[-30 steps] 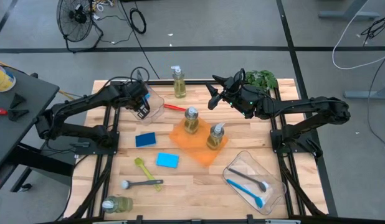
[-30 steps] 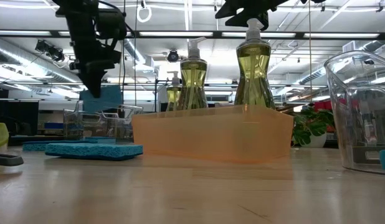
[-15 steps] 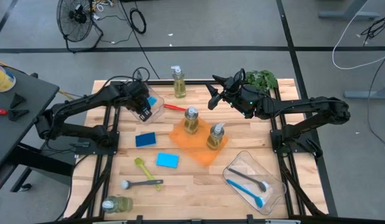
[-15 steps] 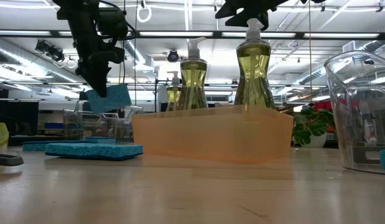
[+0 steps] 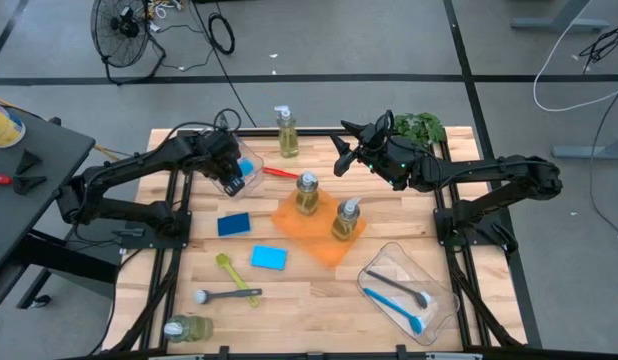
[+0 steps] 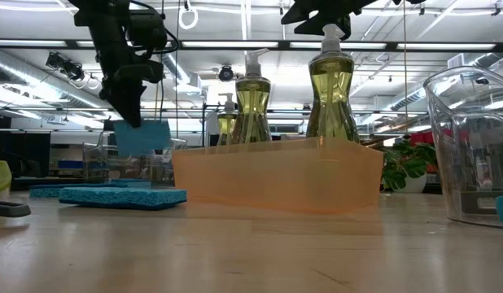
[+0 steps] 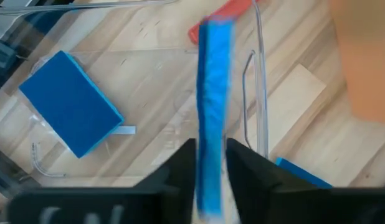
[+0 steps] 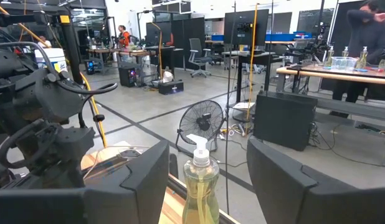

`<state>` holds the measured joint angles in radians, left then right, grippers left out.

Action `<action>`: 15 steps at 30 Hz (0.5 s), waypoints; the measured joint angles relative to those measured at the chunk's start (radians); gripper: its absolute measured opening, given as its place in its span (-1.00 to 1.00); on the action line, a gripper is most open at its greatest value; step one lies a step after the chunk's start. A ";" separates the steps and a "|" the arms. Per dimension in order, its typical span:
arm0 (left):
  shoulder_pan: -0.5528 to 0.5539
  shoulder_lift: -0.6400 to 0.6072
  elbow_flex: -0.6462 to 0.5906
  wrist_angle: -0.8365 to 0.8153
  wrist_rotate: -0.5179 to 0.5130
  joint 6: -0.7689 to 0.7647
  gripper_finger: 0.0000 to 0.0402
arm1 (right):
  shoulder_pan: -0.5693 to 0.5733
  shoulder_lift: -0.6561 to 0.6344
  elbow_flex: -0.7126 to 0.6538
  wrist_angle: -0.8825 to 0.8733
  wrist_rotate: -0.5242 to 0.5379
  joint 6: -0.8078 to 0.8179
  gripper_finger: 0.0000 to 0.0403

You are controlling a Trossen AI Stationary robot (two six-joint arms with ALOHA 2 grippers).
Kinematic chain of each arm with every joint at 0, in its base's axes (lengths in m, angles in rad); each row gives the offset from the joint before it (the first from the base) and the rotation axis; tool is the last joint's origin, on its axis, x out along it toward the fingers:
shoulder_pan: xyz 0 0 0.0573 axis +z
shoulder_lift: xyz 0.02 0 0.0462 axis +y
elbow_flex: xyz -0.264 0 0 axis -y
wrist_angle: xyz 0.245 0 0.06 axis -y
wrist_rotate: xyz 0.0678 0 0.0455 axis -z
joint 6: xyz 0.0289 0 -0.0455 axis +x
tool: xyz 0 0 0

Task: Pick & Place Kitchen Sink Supplies
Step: Put the blue sponge into the top transparent bin, then put the yellow dish soap into the orange bin

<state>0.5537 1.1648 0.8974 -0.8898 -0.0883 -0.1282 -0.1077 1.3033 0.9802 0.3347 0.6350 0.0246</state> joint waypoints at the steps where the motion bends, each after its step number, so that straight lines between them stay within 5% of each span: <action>1: 0.000 0.000 0.000 0.000 -0.002 -0.007 -0.45 | 0.000 0.000 0.000 0.000 0.000 0.000 0.07; 9: 0.000 0.000 0.000 0.000 -0.015 -0.020 0.15 | 0.000 0.000 0.000 0.000 0.000 0.000 0.07; 15: 0.000 0.000 0.000 0.001 -0.022 -0.019 0.25 | 0.000 0.000 0.000 0.000 0.000 0.000 0.07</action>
<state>0.5533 1.1648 0.8974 -0.8888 -0.1106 -0.1473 -0.1077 1.3033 0.9802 0.3347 0.6350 0.0246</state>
